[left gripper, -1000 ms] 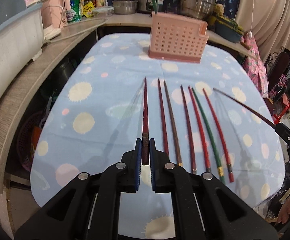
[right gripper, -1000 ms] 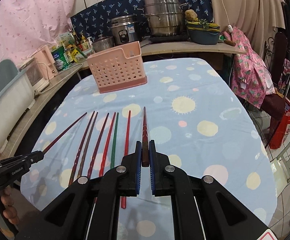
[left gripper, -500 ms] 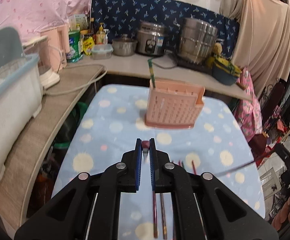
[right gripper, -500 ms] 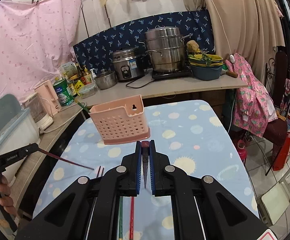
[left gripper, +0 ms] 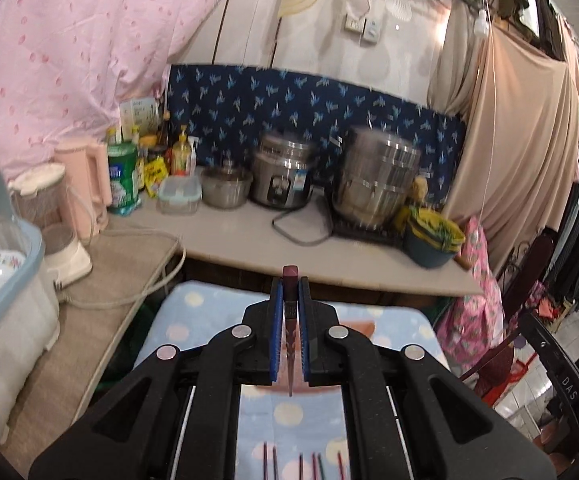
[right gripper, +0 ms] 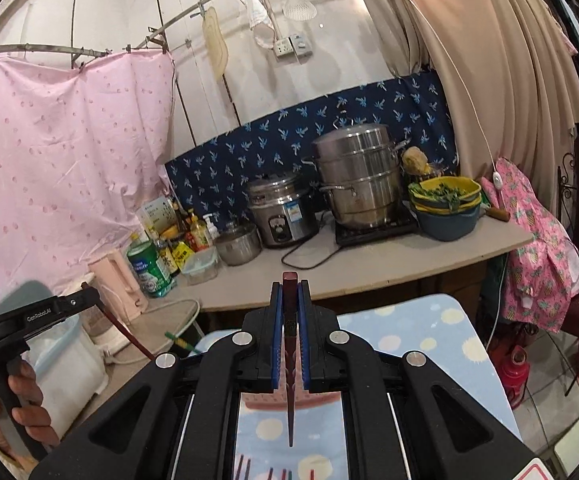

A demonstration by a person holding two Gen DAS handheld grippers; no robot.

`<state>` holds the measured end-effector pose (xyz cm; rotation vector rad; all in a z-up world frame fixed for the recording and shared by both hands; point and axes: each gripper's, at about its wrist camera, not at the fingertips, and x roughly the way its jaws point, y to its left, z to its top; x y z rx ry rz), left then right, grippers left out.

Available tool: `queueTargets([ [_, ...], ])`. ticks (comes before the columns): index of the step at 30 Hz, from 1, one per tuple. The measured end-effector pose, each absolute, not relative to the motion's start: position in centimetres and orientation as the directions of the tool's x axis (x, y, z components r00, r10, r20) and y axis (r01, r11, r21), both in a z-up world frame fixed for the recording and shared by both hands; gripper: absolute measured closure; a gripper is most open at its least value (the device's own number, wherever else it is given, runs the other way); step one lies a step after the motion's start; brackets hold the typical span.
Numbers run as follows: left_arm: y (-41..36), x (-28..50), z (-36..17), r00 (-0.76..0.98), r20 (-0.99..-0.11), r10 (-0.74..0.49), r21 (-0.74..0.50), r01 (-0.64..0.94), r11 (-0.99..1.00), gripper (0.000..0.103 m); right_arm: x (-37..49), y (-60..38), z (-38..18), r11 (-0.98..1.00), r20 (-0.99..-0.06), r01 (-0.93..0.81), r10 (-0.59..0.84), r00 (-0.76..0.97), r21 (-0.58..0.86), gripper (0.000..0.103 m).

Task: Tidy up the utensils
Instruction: 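Lift both held chopsticks and carry them above the pink holder, then open both tools to drop the chopsticks into the pink holder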

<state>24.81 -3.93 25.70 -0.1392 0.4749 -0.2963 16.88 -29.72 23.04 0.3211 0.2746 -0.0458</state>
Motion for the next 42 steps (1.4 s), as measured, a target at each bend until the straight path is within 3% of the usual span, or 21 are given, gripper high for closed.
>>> queueTargets([
  [8,-5.2,30.5,27.9,0.887,-0.364,-0.286,-0.215,0.219,0.952,0.096,24.9,-29.6,26.6,0.942,-0.215,0.059,0.014,0.977,0.331,0.096],
  [19,-6.6,35.3,21.9,0.848,-0.466,-0.252,-0.168,0.195,0.966,0.096,32.1,-29.2,17.9,0.935,-0.404,0.099,0.05,0.914,0.34,0.096],
  [29,-7.4,36.2,18.3,0.813,-0.528,-0.247,-0.147,0.199,0.969,0.096,33.0,-28.8,14.2,0.944,-0.472,0.133,0.028,0.881,0.303,0.093],
  [32,-7.9,35.4,18.1,0.816,-0.528,-0.233,-0.12,0.2,0.972,0.085,32.0,-29.0,14.4,0.939,-0.459,0.137,0.025,0.888,0.316,0.077],
  [34,-8.0,34.7,18.2,0.823,-0.52,-0.227,-0.111,0.198,0.974,0.063,31.1,-29.1,14.9,0.938,-0.447,0.136,0.022,0.894,0.319,0.072],
  [42,-8.3,30.4,18.9,0.834,-0.509,-0.212,-0.071,0.205,0.976,0.056,25.7,-28.3,16.3,0.95,-0.422,0.114,0.02,0.906,0.291,0.067],
])
